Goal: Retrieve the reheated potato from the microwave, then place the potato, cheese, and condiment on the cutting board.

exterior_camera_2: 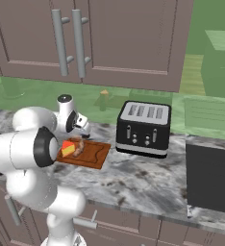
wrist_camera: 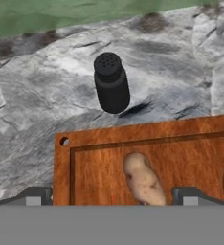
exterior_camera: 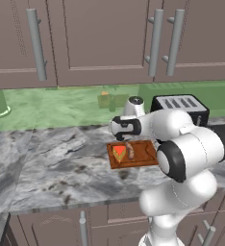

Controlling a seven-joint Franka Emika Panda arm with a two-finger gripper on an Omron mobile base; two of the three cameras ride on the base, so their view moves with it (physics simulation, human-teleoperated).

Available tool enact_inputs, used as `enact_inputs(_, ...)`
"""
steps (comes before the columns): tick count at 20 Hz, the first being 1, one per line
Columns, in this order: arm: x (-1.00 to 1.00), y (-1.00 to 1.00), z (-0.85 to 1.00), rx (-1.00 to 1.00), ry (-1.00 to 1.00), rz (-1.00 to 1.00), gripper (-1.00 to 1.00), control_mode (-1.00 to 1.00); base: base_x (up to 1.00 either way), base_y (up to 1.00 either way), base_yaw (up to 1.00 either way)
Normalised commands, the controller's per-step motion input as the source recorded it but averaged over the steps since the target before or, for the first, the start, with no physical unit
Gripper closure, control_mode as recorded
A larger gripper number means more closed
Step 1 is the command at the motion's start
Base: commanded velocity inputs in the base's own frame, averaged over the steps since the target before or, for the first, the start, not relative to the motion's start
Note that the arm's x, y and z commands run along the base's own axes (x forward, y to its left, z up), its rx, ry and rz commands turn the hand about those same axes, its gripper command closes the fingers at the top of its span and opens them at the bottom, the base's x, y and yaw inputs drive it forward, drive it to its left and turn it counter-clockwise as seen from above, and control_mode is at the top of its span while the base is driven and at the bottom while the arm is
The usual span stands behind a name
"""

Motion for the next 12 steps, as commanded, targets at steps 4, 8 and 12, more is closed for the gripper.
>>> enact_inputs(4, 0.39, 0.0, -0.03, 0.0, 0.0, 0.0, -1.0, -1.0, 0.0, 0.0, 0.0)
enact_inputs(8, 0.4, 0.0, -0.13, 0.0, 0.0, 0.0, -1.0, -1.0, 0.0, 0.0, 0.0)
enact_inputs(12, 0.34, -0.02, -0.16, 0.0, 0.0, 0.0, -1.0, -1.0, 0.0, 0.0, 0.0)
